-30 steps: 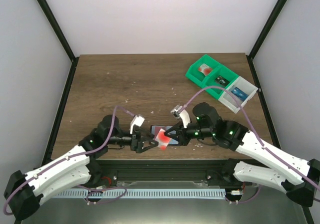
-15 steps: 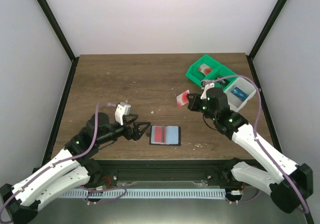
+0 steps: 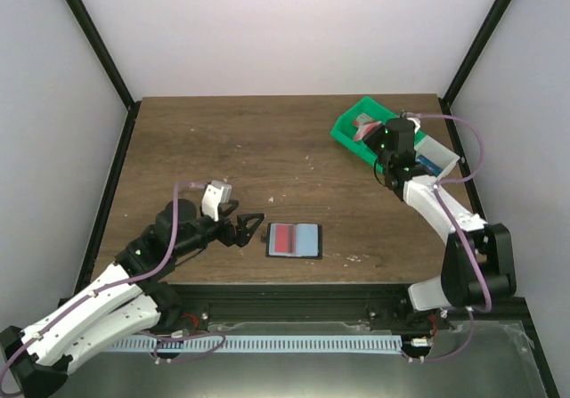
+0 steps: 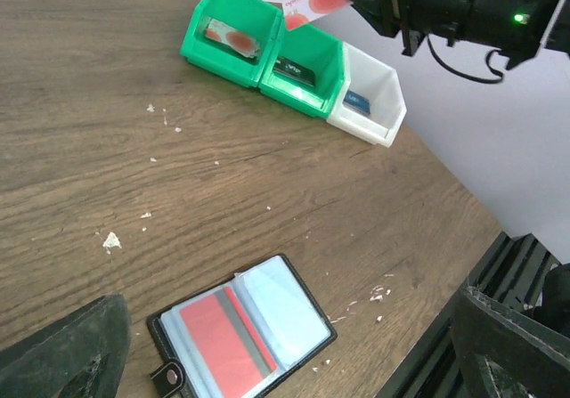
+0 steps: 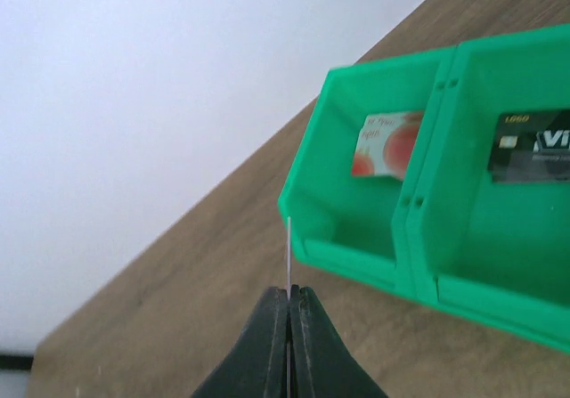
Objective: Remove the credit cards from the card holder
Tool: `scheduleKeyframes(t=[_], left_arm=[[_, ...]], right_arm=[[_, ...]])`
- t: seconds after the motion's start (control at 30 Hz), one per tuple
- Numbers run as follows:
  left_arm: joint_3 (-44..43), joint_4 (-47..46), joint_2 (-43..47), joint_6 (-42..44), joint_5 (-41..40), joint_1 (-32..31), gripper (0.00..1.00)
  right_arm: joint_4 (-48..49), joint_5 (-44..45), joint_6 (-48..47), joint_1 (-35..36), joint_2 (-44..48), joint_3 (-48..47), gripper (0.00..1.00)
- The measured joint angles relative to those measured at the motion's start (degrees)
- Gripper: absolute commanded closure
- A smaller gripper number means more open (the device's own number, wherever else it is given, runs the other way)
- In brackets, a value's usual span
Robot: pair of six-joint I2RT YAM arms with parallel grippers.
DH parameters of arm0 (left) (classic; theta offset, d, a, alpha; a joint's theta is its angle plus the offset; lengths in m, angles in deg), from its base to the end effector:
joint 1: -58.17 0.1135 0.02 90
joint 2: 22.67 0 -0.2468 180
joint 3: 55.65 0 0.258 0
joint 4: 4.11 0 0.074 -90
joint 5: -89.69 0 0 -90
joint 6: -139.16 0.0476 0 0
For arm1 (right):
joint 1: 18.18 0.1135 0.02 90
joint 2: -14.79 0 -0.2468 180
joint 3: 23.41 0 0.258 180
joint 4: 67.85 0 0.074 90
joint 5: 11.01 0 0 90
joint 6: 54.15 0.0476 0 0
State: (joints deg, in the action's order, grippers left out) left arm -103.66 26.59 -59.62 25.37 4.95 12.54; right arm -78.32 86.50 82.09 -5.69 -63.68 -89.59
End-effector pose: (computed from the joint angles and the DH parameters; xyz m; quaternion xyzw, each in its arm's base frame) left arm 0.1300 -0.1391 0.2705 0.1806 0.7967 -0.3586 0.4518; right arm 0.3279 0.0663 0.2535 0.2759 0.7846 0.2234 0.5082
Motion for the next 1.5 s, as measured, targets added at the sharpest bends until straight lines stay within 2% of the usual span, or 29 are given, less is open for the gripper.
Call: scheduleKeyframes(t=[0.33,0.67,0.9,1.5], left_arm=[[0.0,0.0,1.8,0.6,0.8,0.0,0.0],[0.0,0.0,3.3,1.3,1.3,0.0,0.0],[0.0,0.0,3.4,1.6,1.4,0.3,0.0],[0.1,0.1,5.6,1.6,0.8,0.3,0.0]], right_arm=[[5.9,4.2,8.7,-3.9,-16.2,-9.6,1.0],[7.6,9.7,12.3,-4.3,-28.0,-17.6,1.0],[7.3,10.9,12.3,-4.5,-37.5,-27.5,1.0],[6.2,13.5,12.5,-4.5,-47.4,-34.8,0.98]])
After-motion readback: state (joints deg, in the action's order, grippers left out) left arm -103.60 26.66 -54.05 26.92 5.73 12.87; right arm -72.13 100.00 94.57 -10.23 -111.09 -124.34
